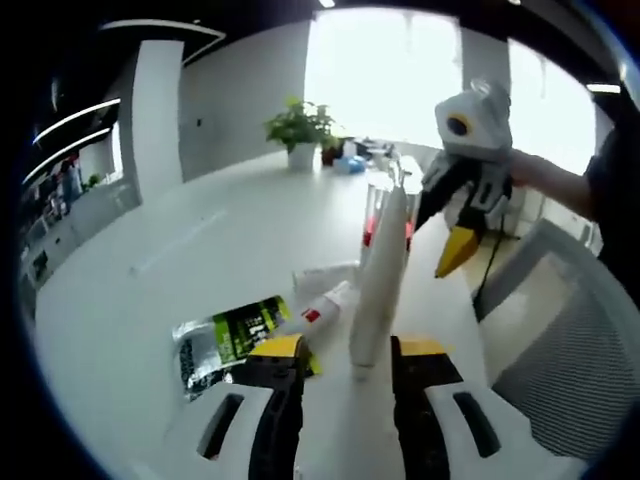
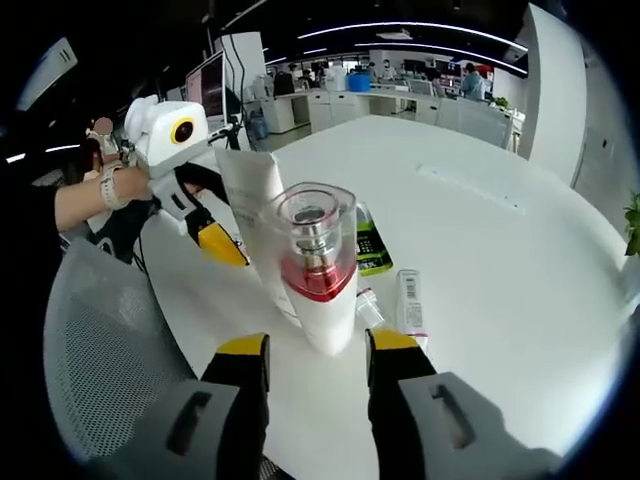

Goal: Arrange the skincare products in the storage area until every visible bottle or jar stands upright without overlapping.

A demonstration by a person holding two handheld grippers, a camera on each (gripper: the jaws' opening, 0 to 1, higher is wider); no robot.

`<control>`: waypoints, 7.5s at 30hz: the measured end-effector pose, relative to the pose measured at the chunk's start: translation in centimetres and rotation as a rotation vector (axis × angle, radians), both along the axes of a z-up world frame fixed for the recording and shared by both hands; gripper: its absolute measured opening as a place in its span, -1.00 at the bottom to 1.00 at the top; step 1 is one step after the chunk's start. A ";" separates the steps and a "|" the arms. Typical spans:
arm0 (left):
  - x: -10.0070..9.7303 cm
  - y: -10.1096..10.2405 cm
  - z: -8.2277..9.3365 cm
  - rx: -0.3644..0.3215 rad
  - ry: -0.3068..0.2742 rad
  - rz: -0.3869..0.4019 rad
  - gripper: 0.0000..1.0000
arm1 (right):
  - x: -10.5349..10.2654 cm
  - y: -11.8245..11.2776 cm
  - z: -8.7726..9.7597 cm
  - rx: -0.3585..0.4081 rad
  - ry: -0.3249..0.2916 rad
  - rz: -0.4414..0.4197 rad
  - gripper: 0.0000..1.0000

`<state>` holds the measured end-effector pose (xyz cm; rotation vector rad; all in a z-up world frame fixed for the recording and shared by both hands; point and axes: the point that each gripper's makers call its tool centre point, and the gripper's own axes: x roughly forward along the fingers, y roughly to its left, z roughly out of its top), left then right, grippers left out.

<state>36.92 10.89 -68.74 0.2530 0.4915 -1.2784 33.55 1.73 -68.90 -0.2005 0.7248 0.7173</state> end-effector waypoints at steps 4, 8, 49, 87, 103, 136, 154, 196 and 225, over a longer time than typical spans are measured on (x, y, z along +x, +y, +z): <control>-0.4 0.5 0.2 0.015 0.014 0.027 -0.12 | 0.0 0.1 0.4 -0.006 -0.012 0.013 -0.18; -0.3 1.3 0.3 0.038 0.023 0.076 0.07 | -0.1 0.3 0.6 -0.020 -0.021 0.027 -0.09; -2.0 7.1 2.9 0.139 -0.003 0.268 0.93 | -0.2 1.1 3.0 -0.066 -0.083 0.061 0.74; -3.1 8.8 4.1 0.076 0.008 0.338 0.95 | -1.0 0.9 1.8 -0.097 -0.016 0.103 0.99; -3.3 8.8 4.3 0.061 0.008 0.348 0.95 | -0.1 -0.7 0.8 -0.132 0.008 0.087 0.99; -3.4 8.8 4.3 0.047 0.023 0.335 0.95 | 2.7 -5.1 -3.5 -0.212 0.082 0.015 0.48; -3.5 8.7 3.2 0.039 0.065 0.328 0.95 | 3.7 -6.1 -7.1 -0.193 0.176 -0.056 0.00; -4.1 8.6 3.6 0.041 0.071 0.296 0.95 | 5.0 -5.8 -9.2 -0.209 0.174 -0.130 -0.58; -6.0 6.3 3.5 0.041 0.078 0.231 0.95 | 3.3 -6.9 -8.6 -0.224 0.144 -0.181 -0.64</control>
